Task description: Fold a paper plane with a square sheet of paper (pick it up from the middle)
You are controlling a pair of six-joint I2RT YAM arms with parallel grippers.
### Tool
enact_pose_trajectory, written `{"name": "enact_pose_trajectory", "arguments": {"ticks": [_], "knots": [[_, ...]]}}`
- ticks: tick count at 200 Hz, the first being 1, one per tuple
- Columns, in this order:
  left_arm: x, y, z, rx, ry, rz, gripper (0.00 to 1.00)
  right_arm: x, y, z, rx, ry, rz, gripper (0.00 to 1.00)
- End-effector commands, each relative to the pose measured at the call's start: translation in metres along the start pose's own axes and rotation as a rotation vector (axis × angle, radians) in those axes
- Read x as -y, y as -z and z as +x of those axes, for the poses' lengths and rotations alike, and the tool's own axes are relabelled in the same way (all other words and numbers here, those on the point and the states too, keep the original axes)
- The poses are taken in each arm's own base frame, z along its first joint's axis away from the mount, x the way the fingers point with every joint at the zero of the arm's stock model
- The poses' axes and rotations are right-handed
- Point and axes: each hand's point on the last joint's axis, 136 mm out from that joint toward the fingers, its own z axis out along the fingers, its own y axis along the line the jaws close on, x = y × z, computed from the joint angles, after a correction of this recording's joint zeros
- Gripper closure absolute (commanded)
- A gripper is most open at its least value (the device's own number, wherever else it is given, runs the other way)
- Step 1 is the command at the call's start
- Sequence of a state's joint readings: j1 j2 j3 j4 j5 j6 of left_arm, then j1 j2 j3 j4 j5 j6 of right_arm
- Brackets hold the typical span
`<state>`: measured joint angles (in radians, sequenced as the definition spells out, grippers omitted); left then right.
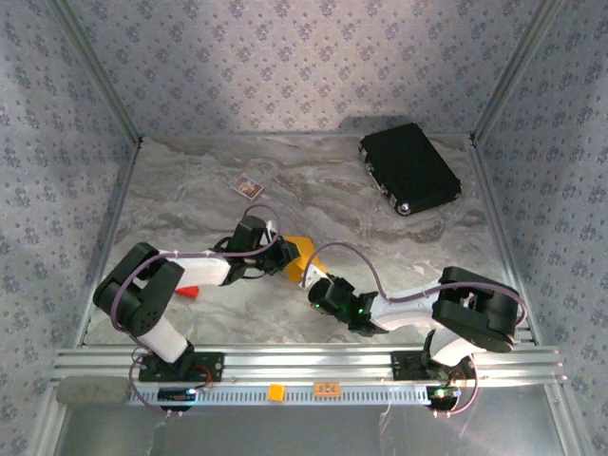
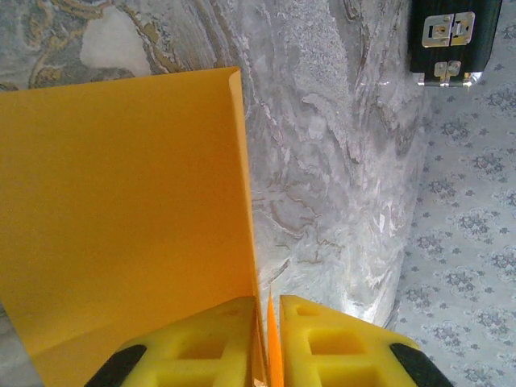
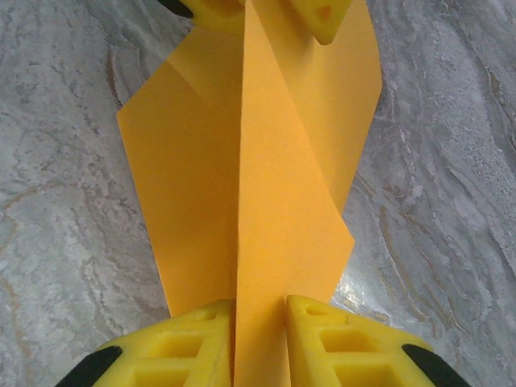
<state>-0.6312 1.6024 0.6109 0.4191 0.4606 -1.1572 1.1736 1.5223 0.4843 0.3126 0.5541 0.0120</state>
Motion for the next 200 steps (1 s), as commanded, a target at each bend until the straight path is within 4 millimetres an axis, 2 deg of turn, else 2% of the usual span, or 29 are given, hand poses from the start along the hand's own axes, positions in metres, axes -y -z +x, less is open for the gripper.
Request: {"name": "enact_pose_trajectory", "arguments": {"ticks": [1, 61, 91, 118, 140, 167, 200], "knots": [[0.0211, 0.0039, -0.0012, 0.0, -0.035, 0.048, 0.86, 0.0045, -0.0024, -0.0027, -0.002, -0.031, 0.027, 0.77], [0.0205, 0.0037, -0.0015, 0.001, -0.033, 0.044, 0.91, 0.0045, -0.0025, -0.0032, 0.003, -0.037, 0.025, 0.8], [0.0195, 0.0036, -0.0013, -0.001, -0.031, 0.04, 0.93, 0.0045, -0.003, -0.0028, 0.003, -0.043, 0.021, 0.89], [0.0191, 0.0038, -0.0017, 0.001, -0.03, 0.038, 0.94, 0.0034, -0.0023, -0.0047, 0.01, -0.051, 0.008, 0.93], [0.0187, 0.0039, -0.002, 0.0, -0.026, 0.035, 0.96, 0.0043, -0.0022, -0.0052, 0.014, -0.058, 0.008, 0.91], [0.0177, 0.0036, -0.0011, -0.006, -0.021, 0.03, 0.96, 0.0038, -0.003, -0.0054, 0.021, -0.052, -0.001, 0.82], [0.0173, 0.0037, -0.0005, -0.008, -0.02, 0.029, 0.97, 0.004, -0.0052, -0.0064, 0.026, -0.03, -0.004, 0.79]]}}
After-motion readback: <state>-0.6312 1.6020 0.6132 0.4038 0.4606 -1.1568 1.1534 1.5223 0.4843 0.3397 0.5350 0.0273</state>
